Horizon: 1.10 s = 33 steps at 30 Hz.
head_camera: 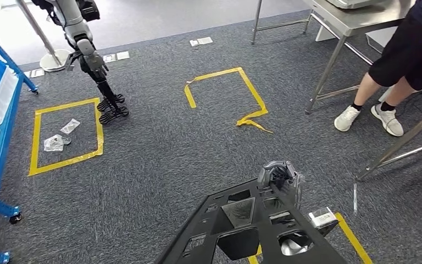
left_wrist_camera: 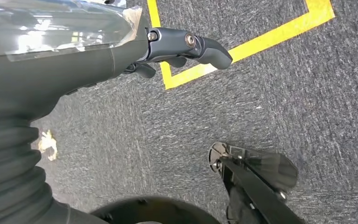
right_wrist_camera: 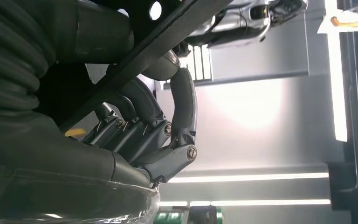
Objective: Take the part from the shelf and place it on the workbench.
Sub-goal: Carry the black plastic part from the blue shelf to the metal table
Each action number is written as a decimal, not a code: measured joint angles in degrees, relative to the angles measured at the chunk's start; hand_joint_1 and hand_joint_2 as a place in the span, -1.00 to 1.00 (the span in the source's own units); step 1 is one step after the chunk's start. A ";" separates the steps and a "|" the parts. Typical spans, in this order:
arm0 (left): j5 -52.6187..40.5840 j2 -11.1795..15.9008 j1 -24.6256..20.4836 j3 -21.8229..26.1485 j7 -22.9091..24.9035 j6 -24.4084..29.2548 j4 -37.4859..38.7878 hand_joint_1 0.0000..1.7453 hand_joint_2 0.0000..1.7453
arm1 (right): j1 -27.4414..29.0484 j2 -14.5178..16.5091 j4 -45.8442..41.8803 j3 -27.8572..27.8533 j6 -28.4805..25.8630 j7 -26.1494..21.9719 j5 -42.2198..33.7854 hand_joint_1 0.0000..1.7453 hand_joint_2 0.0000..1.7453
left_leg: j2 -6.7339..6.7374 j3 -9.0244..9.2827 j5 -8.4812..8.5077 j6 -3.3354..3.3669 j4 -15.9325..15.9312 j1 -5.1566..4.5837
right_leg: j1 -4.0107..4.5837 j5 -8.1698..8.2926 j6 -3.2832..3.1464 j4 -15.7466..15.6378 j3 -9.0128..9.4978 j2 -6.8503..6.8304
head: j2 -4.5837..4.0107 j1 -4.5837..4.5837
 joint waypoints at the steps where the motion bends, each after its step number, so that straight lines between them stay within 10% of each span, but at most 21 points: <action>1: 0.03 0.00 0.05 0.08 0.00 0.05 0.00 -1.00 1.00 | 0.14 0.05 0.00 -0.15 -0.04 0.00 0.02 1.00 1.00 | -0.12 -0.42 0.85 0.01 0.12 0.02 | 0.06 -0.01 0.01 0.05 0.05 0.84 | 0.00 -0.01; 4: 0.18 0.04 0.04 0.16 -0.15 0.16 0.00 -1.00 1.00 | 0.32 0.24 -0.10 -0.50 -0.14 0.00 0.11 1.00 1.00 | -2.56 2.95 6.46 -0.05 -8.74 0.56 | 0.14 -0.12 0.25 0.60 -0.03 3.19 | 0.00 -0.02; 7: 0.49 0.08 -0.01 0.34 -0.22 0.59 0.00 -1.00 1.00 | 0.31 0.41 -0.49 -0.67 -0.10 0.02 0.30 1.00 1.00 | -5.35 4.75 7.33 0.26 -13.21 0.67 | 0.28 -0.05 1.22 0.97 -0.82 5.06 | 0.00 0.06; 9: 0.65 0.08 -0.07 0.46 -0.17 0.96 0.00 -1.00 1.00 | 0.34 0.43 -0.67 -0.80 -0.04 0.02 0.35 1.00 1.00 | -3.96 5.12 7.68 1.18 -13.58 0.37 | 0.03 0.29 1.92 0.89 -1.44 5.61 | 0.00 0.07; 11: 0.69 0.07 -0.12 0.54 -0.15 1.13 0.00 -1.00 1.00 | 0.16 0.45 -0.73 -0.98 -0.01 0.04 0.35 1.00 1.00 | -2.42 5.53 8.09 2.11 -14.06 0.29 | 0.23 -0.58 2.08 2.99 -2.82 2.97 | 0.00 0.26; 13: 0.61 0.07 -0.02 0.58 -0.10 1.16 0.00 -1.00 1.00 | -0.13 0.51 -0.78 -1.09 0.01 0.05 0.35 1.00 1.00 | -0.69 5.59 8.15 2.60 -14.24 0.00 | 0.39 -3.31 1.78 9.49 -6.02 -0.28 | 0.00 0.44; 16: 0.56 0.16 0.08 0.63 0.03 1.17 0.00 -1.00 1.00 | -0.12 0.53 -0.79 -1.18 0.02 0.04 0.34 1.00 1.00 | 1.96 5.60 7.95 2.78 -14.23 -0.28 | 0.18 -5.50 2.01 16.91 -9.60 -1.37 | 0.00 0.47; 21: 0.56 0.20 -0.09 0.64 0.05 1.17 0.00 -1.00 1.00 | -0.21 0.60 -0.80 -1.32 0.02 0.05 0.34 1.00 1.00 | 4.92 6.33 7.19 1.83 -14.27 -0.65 | 0.64 -0.73 2.56 1.74 -1.08 -5.49 | 0.00 0.41; 24: 0.57 0.10 -0.23 0.65 0.08 1.18 0.00 -1.00 1.00 | -0.23 0.68 -0.88 -1.51 0.04 0.06 0.34 1.00 1.00 | 6.15 7.01 6.91 0.89 -14.69 -0.66 | 0.86 -0.34 1.48 0.69 -0.51 -4.30 | 0.00 0.28; 27: 0.68 0.00 -0.35 0.72 0.09 1.20 0.00 -1.00 1.00 | -0.37 0.83 -1.13 -1.75 0.05 0.03 0.34 1.00 1.00 | 2.73 5.40 4.28 0.20 -10.78 -0.24 | -0.01 -0.02 0.22 0.14 -0.09 -2.47 | 0.00 -0.07; 30: 0.87 -0.03 -0.10 0.91 0.07 1.26 0.00 -1.00 1.00 | -0.51 0.99 -1.18 -1.83 0.07 0.04 0.35 1.00 1.00 | 0.01 -0.12 0.02 0.05 -0.27 -0.18 | 0.25 -0.05 -0.42 0.15 -0.04 -0.50 | 0.00 -0.30; 33: 0.94 -0.03 0.05 1.02 -0.14 1.34 0.00 -1.00 1.00 | -0.62 0.98 -1.18 -1.99 0.07 0.04 0.35 1.00 1.00 | -0.52 -0.10 3.62 0.03 -2.47 0.02 | 0.29 -0.06 -0.39 0.28 0.13 1.85 | 0.00 -0.30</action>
